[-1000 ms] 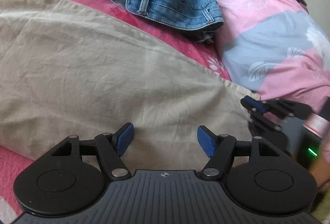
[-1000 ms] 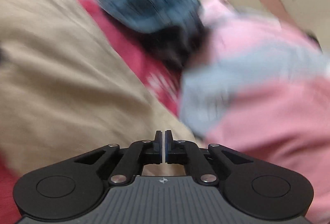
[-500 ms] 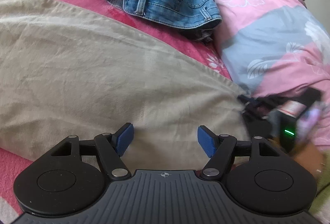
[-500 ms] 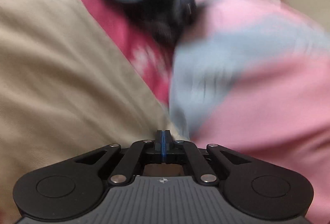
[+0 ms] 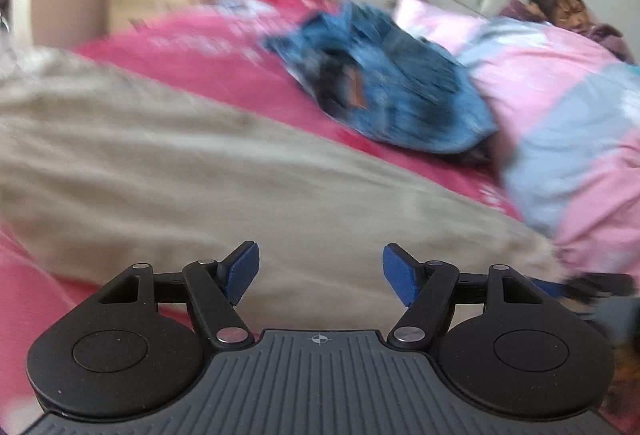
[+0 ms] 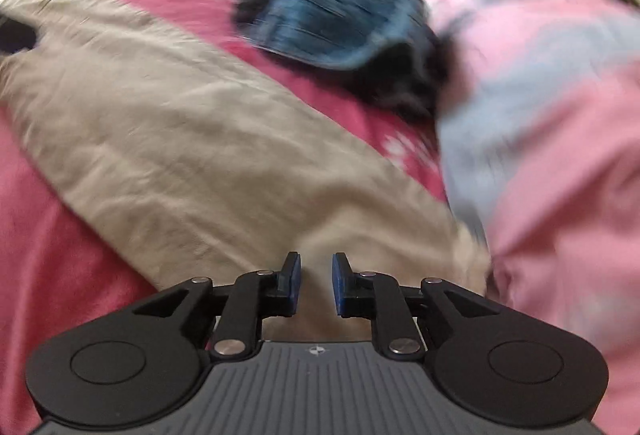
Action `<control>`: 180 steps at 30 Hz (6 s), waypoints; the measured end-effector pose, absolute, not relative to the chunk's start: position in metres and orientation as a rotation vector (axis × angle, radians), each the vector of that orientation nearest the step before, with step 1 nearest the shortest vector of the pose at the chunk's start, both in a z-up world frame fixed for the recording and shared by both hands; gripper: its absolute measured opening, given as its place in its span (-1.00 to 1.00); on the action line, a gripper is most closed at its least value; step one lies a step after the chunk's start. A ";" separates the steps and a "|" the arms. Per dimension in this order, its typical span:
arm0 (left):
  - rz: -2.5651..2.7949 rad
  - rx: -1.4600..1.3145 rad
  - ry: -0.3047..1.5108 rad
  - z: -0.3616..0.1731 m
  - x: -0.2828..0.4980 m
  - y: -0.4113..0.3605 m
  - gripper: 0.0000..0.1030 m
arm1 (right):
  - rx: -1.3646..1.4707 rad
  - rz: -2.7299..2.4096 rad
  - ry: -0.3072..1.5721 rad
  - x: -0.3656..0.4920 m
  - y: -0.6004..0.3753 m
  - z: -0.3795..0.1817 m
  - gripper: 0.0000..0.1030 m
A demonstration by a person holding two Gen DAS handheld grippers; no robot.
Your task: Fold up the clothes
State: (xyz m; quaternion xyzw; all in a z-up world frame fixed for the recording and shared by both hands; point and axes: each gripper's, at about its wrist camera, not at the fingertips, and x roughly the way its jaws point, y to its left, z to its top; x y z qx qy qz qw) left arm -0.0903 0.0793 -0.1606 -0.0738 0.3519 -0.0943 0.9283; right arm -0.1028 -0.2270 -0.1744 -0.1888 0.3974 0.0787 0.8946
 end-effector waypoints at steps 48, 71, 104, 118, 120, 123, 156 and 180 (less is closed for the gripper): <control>-0.030 -0.345 0.696 -0.235 -0.099 0.200 0.33 | -0.494 0.940 0.670 0.138 0.264 -0.190 -0.70; -0.023 -0.412 0.696 -0.234 -0.087 0.200 0.43 | -0.829 1.616 0.545 0.055 0.335 -0.184 -0.69; 0.137 -0.387 0.578 -0.208 -0.097 0.194 0.42 | 0.128 0.174 0.913 -0.092 -0.191 -0.071 -0.28; 0.301 -0.165 0.684 -0.222 -0.092 0.179 0.44 | 1.241 -0.279 0.704 -0.181 -0.331 -0.264 -0.21; 0.303 -0.169 0.686 -0.224 -0.092 0.179 0.46 | 1.304 -0.289 0.643 -0.178 -0.335 -0.274 -0.21; 0.305 -0.179 0.687 -0.225 -0.091 0.180 0.49 | 1.351 -0.316 0.591 -0.166 -0.342 -0.277 -0.22; 0.565 -0.927 0.601 -0.203 -0.067 0.364 0.61 | 1.402 -0.335 0.536 -0.149 -0.354 -0.275 -0.77; 0.524 -0.570 0.735 -0.204 -0.023 0.333 -0.51 | 0.506 -0.057 0.294 -0.111 -0.254 -0.073 -0.88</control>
